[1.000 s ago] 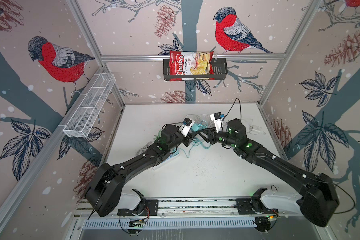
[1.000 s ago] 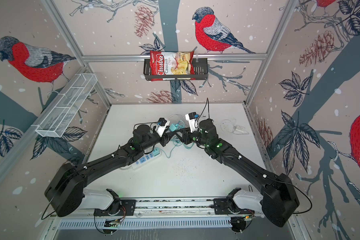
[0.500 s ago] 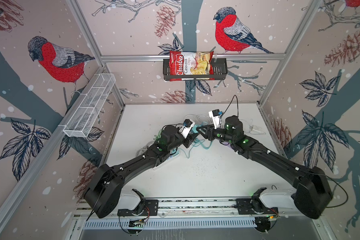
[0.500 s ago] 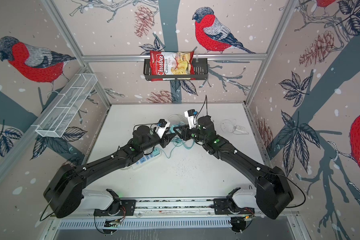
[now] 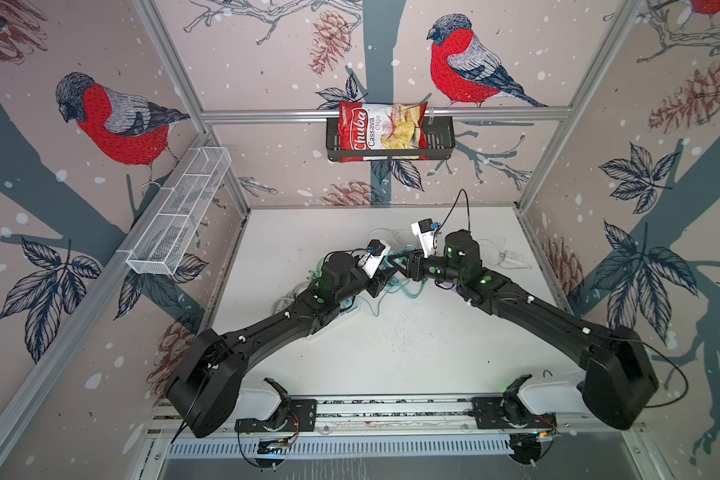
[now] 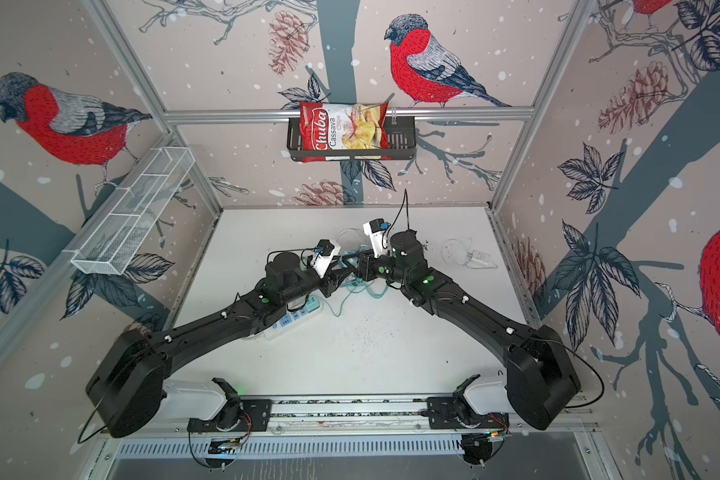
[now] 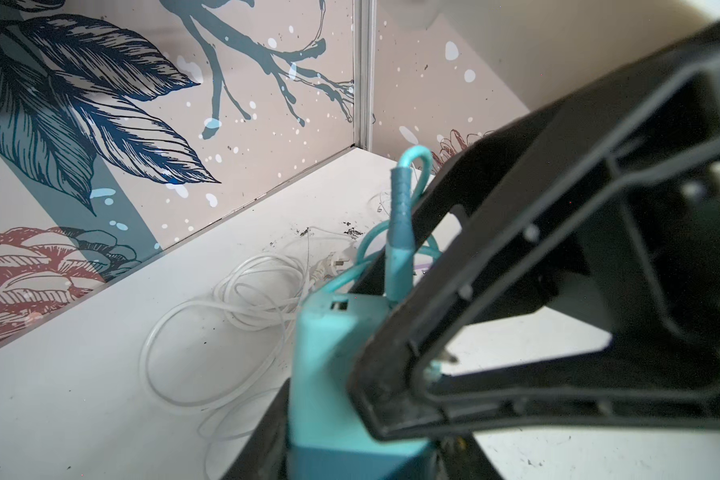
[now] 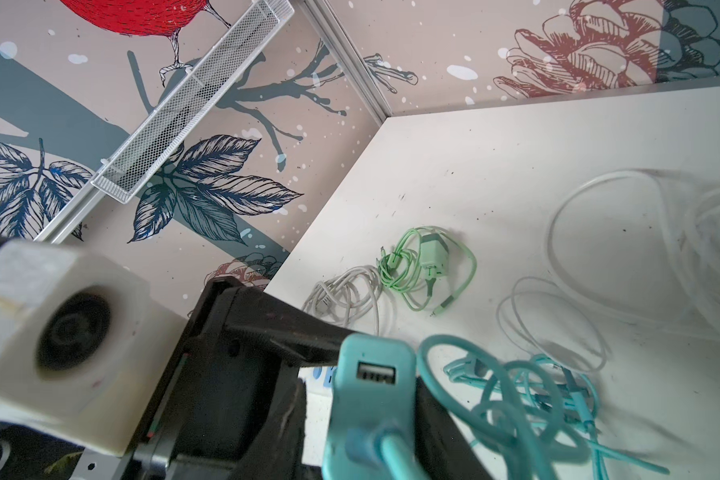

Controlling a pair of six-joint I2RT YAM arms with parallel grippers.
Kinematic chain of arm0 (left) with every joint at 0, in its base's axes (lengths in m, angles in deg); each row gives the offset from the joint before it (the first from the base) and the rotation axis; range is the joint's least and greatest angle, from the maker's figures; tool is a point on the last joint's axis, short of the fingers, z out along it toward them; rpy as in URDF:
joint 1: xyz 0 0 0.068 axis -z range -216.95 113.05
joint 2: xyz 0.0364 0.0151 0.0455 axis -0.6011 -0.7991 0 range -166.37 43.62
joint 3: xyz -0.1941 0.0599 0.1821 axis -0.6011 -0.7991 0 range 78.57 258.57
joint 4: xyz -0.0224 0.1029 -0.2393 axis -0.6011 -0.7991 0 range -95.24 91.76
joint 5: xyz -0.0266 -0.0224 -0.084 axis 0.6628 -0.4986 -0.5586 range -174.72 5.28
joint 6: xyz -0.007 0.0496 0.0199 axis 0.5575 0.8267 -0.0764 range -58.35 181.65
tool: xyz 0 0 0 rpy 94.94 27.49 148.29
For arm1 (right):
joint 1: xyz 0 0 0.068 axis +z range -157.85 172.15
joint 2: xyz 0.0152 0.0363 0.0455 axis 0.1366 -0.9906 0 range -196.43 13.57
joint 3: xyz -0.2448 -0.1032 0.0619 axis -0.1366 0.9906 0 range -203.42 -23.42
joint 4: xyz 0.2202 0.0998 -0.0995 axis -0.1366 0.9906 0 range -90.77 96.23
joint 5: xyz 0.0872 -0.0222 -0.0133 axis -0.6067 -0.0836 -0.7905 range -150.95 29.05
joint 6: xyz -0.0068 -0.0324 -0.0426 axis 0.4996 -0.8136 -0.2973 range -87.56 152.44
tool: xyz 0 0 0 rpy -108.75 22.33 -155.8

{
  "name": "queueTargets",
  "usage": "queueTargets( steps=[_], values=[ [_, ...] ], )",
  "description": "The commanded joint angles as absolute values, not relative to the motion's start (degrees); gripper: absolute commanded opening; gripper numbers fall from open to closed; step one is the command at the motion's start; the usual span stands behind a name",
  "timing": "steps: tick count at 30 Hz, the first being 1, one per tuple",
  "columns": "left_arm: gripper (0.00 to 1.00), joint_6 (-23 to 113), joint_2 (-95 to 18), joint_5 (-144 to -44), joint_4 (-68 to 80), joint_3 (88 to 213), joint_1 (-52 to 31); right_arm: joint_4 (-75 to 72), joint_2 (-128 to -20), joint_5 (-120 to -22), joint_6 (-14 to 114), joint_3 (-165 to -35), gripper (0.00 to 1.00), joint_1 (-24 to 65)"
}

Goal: Insert the plug
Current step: 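Close the right gripper on the charger held up by the left gripper, then open the left gripper and withdraw it while the right gripper holds the charger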

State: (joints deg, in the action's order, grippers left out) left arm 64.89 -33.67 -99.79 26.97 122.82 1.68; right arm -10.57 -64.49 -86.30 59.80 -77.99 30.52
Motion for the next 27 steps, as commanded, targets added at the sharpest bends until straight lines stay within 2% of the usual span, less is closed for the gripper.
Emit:
queueTargets(
  steps=[1,4,9,10,17,23,27],
  values=[
    [0.20,65.2,-33.7,-100.7,29.7,122.7,2.1,-12.5,-64.8,-87.5,60.3,-78.6,0.37,31.1],
    [0.24,65.4,-33.7,-100.5,29.4,123.1,2.1,-12.6,-64.8,-87.1,60.2,-78.5,0.29,31.3],
    [0.60,64.5,-32.5,-98.0,28.9,122.8,1.9,-11.8,-63.9,-83.9,59.8,-78.3,0.20,31.4],
    [0.63,64.4,-32.1,-97.3,28.5,122.8,2.0,-11.4,-63.7,-83.1,59.5,-78.4,0.19,31.4],
    [0.70,63.7,-27.6,-90.8,22.8,123.1,2.0,-5.9,-61.7,-75.2,56.3,-81.4,0.18,31.2],
    [0.75,57.6,-19.9,-72.5,16.0,120.1,1.8,-4.0,-62.0,-70.1,55.0,-82.3,0.18,34.0],
    [0.78,52.9,-14.3,-63.2,11.7,116.6,1.2,-3.1,-63.9,-63.4,53.0,-83.0,0.18,40.4]
  ],
)
